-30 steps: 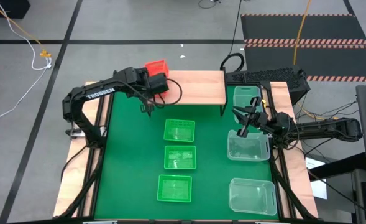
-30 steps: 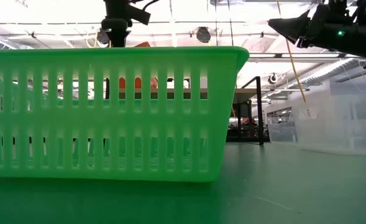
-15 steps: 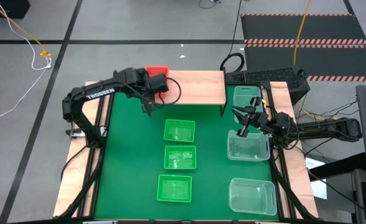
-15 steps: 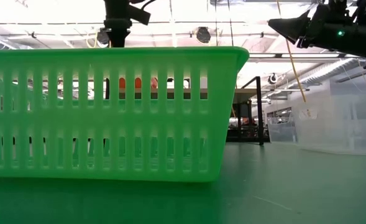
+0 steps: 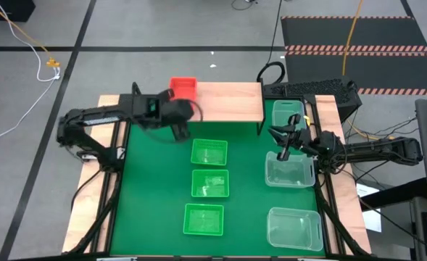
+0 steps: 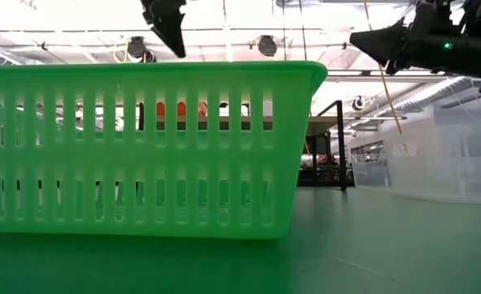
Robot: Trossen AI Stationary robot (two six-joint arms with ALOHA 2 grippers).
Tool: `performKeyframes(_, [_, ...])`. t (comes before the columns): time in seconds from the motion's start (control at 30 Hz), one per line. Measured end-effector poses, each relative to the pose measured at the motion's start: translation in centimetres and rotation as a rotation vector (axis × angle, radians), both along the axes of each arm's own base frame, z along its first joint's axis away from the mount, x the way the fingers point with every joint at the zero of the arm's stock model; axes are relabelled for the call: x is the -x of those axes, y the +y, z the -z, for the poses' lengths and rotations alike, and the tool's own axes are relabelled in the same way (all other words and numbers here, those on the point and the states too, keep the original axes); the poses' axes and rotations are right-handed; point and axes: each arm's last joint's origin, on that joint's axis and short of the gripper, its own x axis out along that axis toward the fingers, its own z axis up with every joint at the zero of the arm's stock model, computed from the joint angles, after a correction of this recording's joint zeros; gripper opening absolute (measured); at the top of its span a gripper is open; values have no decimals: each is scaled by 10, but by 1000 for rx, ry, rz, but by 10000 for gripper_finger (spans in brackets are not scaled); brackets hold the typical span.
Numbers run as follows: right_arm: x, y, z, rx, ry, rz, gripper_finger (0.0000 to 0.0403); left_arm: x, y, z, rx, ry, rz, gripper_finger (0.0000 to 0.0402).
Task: Stack baskets on shelf by color
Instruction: Put the top green bin on the shelf
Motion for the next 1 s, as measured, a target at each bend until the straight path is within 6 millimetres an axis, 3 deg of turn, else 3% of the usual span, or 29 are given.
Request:
performKeyframes(0.17, [-1, 0, 4, -46, 28, -14, 50, 6, -32, 39, 22, -217, 122, 163])
performKeyframes(0.33, [-1, 0, 4, -96, 18, -32, 50, 7, -67, 102, 119, -351, 309, 163])
performKeyframes(0.53, [-1, -2, 5, -143, 14, 10, 50, 14, -90, 163, 140, -485, 421, 163])
performKeyframes(0.7, [-12, 2, -1, -200, 67, -38, 50, 18, -94, 182, 142, -555, 440, 163])
performKeyframes(0.9, [-53, 5, -16, -279, 338, 96, 50, 18, -90, 183, 100, -545, 454, 163])
performKeyframes(1.0, [-72, 6, -24, -298, 364, 94, 50, 17, -86, 182, 83, -551, 450, 163])
